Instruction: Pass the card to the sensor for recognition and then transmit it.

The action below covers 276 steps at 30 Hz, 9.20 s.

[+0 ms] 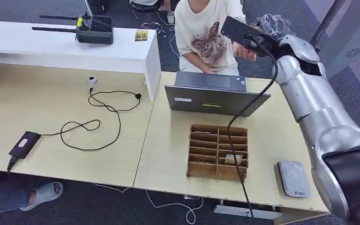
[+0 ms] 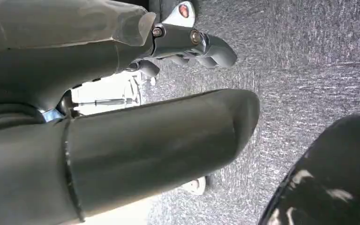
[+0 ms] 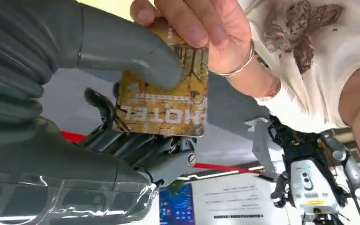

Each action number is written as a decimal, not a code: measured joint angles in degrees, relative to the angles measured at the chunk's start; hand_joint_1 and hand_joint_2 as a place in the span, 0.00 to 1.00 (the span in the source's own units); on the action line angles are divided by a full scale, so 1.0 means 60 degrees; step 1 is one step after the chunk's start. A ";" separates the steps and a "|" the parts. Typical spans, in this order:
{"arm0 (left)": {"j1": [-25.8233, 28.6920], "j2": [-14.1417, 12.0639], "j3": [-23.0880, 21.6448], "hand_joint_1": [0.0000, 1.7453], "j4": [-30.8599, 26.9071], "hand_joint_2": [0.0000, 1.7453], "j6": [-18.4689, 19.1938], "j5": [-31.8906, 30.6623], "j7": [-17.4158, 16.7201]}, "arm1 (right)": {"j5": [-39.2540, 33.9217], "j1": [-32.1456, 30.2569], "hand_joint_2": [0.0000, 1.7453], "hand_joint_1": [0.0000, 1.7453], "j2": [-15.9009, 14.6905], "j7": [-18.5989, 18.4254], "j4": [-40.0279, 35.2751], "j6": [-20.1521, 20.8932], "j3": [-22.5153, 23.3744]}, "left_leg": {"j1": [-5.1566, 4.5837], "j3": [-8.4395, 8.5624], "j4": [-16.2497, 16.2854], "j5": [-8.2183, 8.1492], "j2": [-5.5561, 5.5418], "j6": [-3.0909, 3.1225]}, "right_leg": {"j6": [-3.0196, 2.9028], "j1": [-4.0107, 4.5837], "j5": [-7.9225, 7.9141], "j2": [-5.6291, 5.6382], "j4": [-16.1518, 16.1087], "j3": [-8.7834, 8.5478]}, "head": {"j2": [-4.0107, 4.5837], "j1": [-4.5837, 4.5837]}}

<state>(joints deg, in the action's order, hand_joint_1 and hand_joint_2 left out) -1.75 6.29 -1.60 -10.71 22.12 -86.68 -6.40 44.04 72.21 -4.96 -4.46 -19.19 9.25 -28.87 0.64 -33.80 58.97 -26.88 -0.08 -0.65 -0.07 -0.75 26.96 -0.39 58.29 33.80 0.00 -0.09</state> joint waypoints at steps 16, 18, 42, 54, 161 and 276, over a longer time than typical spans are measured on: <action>0.0011 -0.0004 0.0000 0.00 0.0000 0.00 -0.0036 0.0004 -0.0004 | -0.0633 0.0043 1.00 0.00 -0.0073 0.0535 0.0088 -0.0736 0.0214 | -0.0001 0.0000 0.0005 0.0000 0.0001 0.0000 | 0.0000 -0.0001 0.0000 0.0000 -0.0003 0.0004 | 0.0000 0.0000; 0.0028 0.0000 0.0000 0.00 0.0000 0.00 -0.0062 0.0007 -0.0004 | -0.0931 0.0016 1.00 0.00 -0.0124 0.0902 0.0073 -0.0962 0.0389 | -0.0001 0.0001 0.0005 0.0000 0.0001 0.0000 | 0.0000 -0.0001 0.0000 0.0001 -0.0003 0.0004 | -0.0003 0.0000; 0.0092 0.0018 0.0113 0.00 0.0000 0.00 -0.0222 0.0080 -0.0310 | -0.6692 -0.6059 1.00 0.00 -0.2266 0.4120 -0.6935 -0.0408 0.3315 | 0.0002 -0.0008 0.0006 -0.0014 -0.0025 0.0008 | 0.0009 0.0002 0.0014 -0.0021 -0.0012 0.0003 | -0.0003 0.0000; 0.0106 0.0066 0.0215 0.00 0.0000 0.00 -0.0383 0.0062 -0.0503 | -0.6283 -1.1506 1.00 0.00 -0.2185 0.4178 -1.2223 -0.1091 0.4593 | 0.0001 -0.0019 -0.0004 -0.0028 -0.0033 0.0008 | 0.0016 0.0001 0.0031 -0.0037 -0.0015 0.0002 | 0.0000 0.0004; -0.0014 -0.0014 0.0000 0.00 0.0000 0.00 -0.0171 0.0087 -0.1093 | 0.4484 -1.1782 1.00 0.54 0.0543 -0.0401 -0.8571 -0.3738 0.1734 | 0.0001 0.0000 -0.0009 -0.0029 0.0015 -0.0009 | -0.0002 0.0000 0.0034 0.0005 -0.0007 0.0003 | 0.0000 0.0000; 0.0044 -0.0095 -0.0004 0.00 0.0000 0.00 -0.0317 -0.0015 -0.0721 | 0.4881 -1.2517 1.00 0.52 0.0565 -0.1187 -0.8455 -0.3571 0.1745 | 0.0001 0.0001 -0.0009 -0.0030 0.0016 -0.0009 | -0.0002 0.0001 0.0035 0.0007 -0.0007 0.0004 | 0.0000 0.0000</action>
<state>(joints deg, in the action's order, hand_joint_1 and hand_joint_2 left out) -1.48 5.73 -1.62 -10.71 20.22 -86.77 -10.73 73.33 -2.89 -1.57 -11.58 -69.92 -12.17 -18.40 0.65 -33.80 58.92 -27.06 0.02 -0.70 -0.08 -0.74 27.17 -0.35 58.25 33.83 0.00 -0.09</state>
